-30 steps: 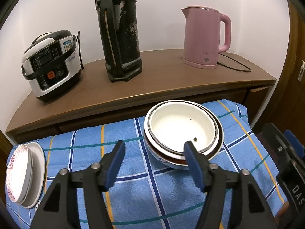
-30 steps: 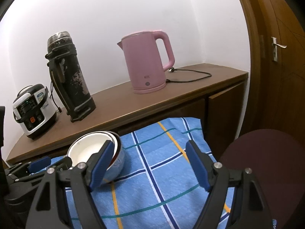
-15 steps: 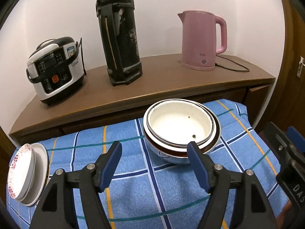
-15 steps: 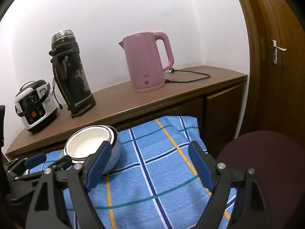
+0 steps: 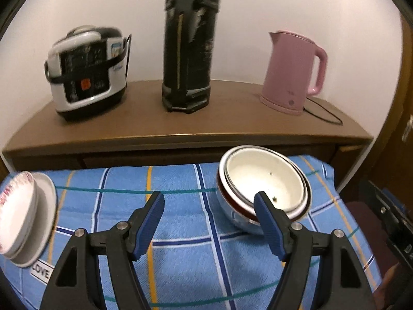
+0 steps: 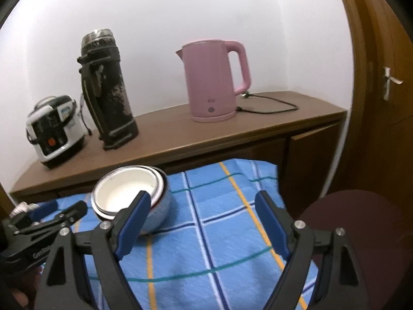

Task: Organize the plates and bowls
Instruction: 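Close both tools on the rim of the nested bowl stack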

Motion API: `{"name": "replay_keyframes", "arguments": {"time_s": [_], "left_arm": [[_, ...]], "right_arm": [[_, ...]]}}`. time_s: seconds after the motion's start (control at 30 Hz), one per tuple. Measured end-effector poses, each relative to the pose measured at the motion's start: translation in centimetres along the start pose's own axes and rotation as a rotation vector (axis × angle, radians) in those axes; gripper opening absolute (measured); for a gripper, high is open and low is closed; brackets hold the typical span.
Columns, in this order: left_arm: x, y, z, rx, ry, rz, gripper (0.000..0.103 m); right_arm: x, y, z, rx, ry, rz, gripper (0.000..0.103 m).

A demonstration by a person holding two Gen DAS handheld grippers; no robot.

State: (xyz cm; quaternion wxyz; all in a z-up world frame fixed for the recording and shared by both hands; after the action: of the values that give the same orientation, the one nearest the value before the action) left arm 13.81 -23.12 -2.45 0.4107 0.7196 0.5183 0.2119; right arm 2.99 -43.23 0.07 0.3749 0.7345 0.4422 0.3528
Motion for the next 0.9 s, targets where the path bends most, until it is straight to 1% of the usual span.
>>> {"name": "replay_keyframes", "arguments": {"time_s": [0.07, 0.13, 0.2, 0.27, 0.5, 0.6, 0.73, 0.87, 0.9], "left_arm": [[0.3, 0.6, 0.5, 0.007, -0.011, -0.029, 0.074], [0.3, 1.2, 1.2, 0.01, -0.022, -0.05, 0.074], [0.0, 1.7, 1.8, 0.014, -0.033, -0.054, 0.074], [-0.1, 2.2, 2.4, 0.018, -0.033, -0.056, 0.074], [-0.3, 2.4, 4.4, 0.049, -0.021, -0.063, 0.074], [-0.3, 2.4, 5.2, 0.062, -0.02, -0.068, 0.074], [-0.4, 2.3, 5.8, 0.075, -0.022, -0.069, 0.074], [-0.5, 2.4, 6.5, 0.085, -0.018, -0.07, 0.074], [-0.5, 2.4, 6.7, 0.087, -0.018, -0.071, 0.072]], "right_arm": [[-0.1, 0.5, 0.6, 0.016, 0.055, 0.048, 0.083], [-0.3, 0.9, 1.6, 0.03, 0.094, 0.105, 0.076], [0.1, 1.2, 2.7, 0.054, 0.117, 0.125, 0.066], [0.6, 1.2, 3.8, 0.078, 0.148, 0.135, 0.065], [1.7, 0.0, 7.2, 0.148, 0.195, 0.198, 0.063], [2.0, -0.4, 7.9, 0.158, 0.205, 0.2, 0.062], [1.8, -0.7, 8.6, 0.166, 0.205, 0.234, 0.061], [1.6, -0.9, 9.3, 0.172, 0.21, 0.245, 0.056], [1.6, -1.0, 9.5, 0.179, 0.214, 0.249, 0.054]]}}
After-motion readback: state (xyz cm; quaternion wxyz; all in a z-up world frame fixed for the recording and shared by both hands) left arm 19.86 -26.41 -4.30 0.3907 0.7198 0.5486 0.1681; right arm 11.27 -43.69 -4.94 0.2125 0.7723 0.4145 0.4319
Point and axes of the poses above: each gripper's, at about its wrist camera, not at the fingertips, and z roughly the way its jaws point, x to its left, y to its top, the point moved 1 cm from there along z, roughly the way its jaws point, and after that the axes turned 1 degree about z, right-handed, at the moved point
